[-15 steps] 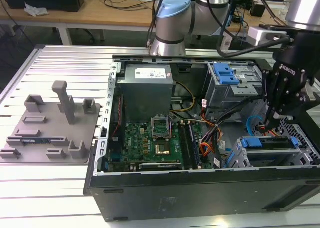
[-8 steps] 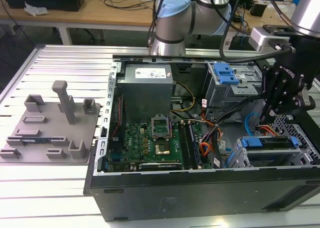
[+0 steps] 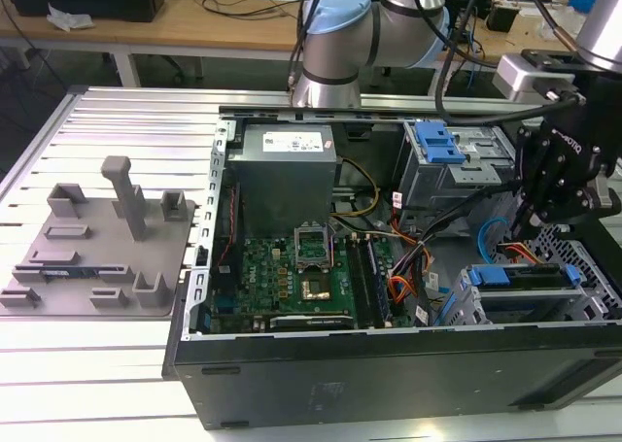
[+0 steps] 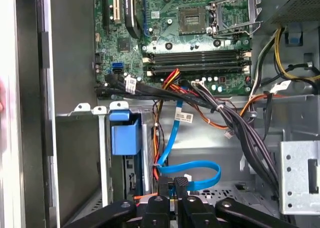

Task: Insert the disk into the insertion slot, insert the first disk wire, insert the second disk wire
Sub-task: 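Insert the second disk wire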

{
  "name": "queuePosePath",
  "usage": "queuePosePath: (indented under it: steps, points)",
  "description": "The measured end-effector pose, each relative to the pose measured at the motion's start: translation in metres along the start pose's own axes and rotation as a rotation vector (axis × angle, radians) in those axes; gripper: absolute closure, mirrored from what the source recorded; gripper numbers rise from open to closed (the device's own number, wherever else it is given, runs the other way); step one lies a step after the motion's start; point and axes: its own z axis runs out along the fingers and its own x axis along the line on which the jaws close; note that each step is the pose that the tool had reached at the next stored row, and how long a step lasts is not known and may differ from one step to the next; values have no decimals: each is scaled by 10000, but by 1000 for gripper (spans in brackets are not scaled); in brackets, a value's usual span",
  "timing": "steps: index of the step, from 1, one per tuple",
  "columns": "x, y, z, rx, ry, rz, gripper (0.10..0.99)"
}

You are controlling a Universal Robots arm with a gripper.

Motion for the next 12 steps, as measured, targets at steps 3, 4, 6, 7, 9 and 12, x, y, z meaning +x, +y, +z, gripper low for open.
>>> queuePosePath:
  steps: [3,4,6,7,9,12]
  points:
    - [62,-6,6,-10,-4,67,925]
    - [81,-7,8,-12,-4,81,925]
    - [131,-8,13,-14,-7,101,925]
    - [156,-9,16,-14,-9,104,925]
    - [215,-10,22,-15,-15,106,925]
    - [251,12,26,-15,-19,106,925]
